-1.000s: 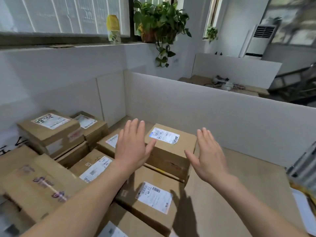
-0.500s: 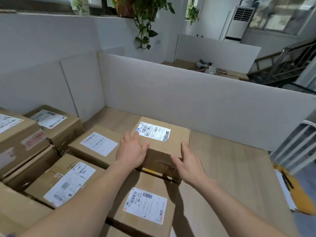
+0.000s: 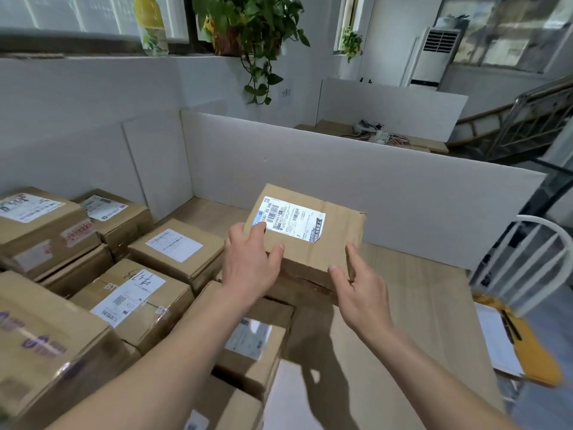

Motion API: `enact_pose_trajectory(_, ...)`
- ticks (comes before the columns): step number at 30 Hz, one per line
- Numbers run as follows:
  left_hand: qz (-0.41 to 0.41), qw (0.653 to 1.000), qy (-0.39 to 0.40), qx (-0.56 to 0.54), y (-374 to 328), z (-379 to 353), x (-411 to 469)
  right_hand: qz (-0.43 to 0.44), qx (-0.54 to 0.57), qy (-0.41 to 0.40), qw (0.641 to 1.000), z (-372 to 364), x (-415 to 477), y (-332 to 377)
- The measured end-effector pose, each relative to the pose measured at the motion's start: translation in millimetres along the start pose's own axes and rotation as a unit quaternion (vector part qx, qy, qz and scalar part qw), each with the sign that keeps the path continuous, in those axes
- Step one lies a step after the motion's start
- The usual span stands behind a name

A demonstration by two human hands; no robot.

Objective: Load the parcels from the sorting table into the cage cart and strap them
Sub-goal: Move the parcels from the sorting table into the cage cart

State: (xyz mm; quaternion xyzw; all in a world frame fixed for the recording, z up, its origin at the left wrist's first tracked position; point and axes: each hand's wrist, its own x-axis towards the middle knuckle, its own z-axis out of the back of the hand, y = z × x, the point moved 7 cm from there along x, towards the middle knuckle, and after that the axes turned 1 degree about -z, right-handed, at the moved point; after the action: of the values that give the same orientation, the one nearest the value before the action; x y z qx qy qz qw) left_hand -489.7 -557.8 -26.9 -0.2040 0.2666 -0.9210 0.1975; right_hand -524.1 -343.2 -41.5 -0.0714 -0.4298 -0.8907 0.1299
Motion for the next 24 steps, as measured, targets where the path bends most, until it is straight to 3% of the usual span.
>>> enact_pose_trajectory(10,0.044,0.999,0.01,-0.02,-76.0,-42.1,-167.9,-0.019,-0.022,0.038,0.999,114.5,-118.9,-89.2)
enact_pose_trajectory(24,0.118,0.981,0.155,0.024,-16.3,-116.3,-319.7,-0.11,-0.103,0.193,0.97,87.1,-255.6,-185.6)
